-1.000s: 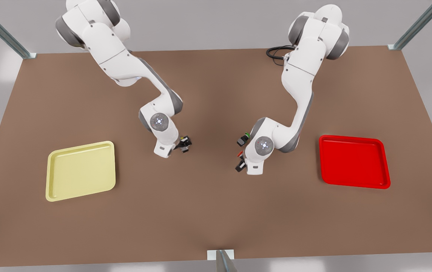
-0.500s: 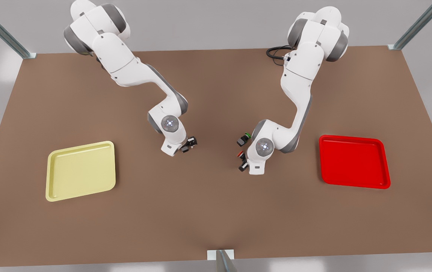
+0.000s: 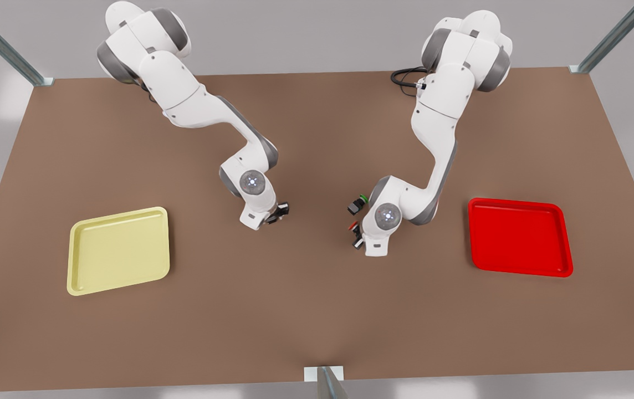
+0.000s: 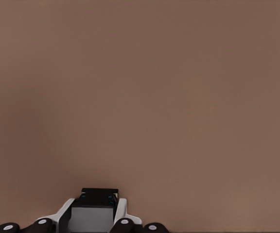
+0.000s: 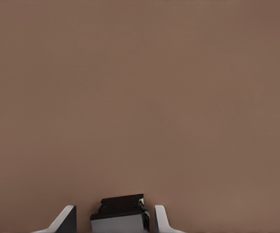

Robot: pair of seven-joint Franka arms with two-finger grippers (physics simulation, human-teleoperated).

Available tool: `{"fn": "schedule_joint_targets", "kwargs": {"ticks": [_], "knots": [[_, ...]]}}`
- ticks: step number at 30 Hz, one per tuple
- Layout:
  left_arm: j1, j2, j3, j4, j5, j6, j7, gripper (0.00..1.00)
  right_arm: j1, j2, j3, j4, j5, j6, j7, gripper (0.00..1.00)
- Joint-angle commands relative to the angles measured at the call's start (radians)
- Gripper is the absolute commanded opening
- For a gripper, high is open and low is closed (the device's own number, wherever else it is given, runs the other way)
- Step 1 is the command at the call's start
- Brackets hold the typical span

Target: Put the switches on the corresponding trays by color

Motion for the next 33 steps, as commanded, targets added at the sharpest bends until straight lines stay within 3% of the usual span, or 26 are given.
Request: {"fn": "schedule_joint_targets", "kwargs": {"ticks": [1,11,15,19,23,28,31,32,33], "knots": [[0.0,0.0,0.0,0.0,0.0,0.0,0.0,0.51,0.0,0.002,0.0,0.0,0.0,0.0,0.0,0.59],[0.002,-0.035,0.021,-0.002,0.002,-0.047,0.037,0.51,0.003,0.001,0.0,0.0,-0.002,-0.003,-0.002,0.61],[0.002,-0.235,0.155,-0.146,-0.001,-0.179,0.365,0.5,0.005,0.001,0.0,-0.002,-0.002,-0.003,0.0,0.61],[0.002,-0.38,0.345,-0.337,-0.004,-0.187,0.69,0.5,0.005,0.001,0.0,-0.002,0.0,-0.003,0.0,0.59],[0.031,-0.367,0.509,-0.357,-0.012,-0.155,0.989,0.5,0.005,0.001,0.0,0.0,-0.002,-0.003,0.0,0.59],[0.308,-0.29,0.518,-0.308,-0.014,-0.069,1.408,0.5,0.0,-0.024,0.001,0.015,-0.002,-0.062,0.0,0.59],[0.341,-0.219,0.518,-0.258,-0.018,-0.066,1.442,0.52,0.008,-0.015,0.001,0.012,-0.002,-0.059,-0.006,0.59],[0.35,-0.207,0.517,-0.25,-0.023,-0.066,1.443,0.56,0.008,-0.009,0.001,0.008,-0.002,-0.049,-0.009,0.6],[0.35,-0.199,0.517,-0.244,-0.024,-0.066,1.443,1.0,0.008,-0.004,0.001,0.006,-0.003,-0.048,-0.014,0.6]]}}
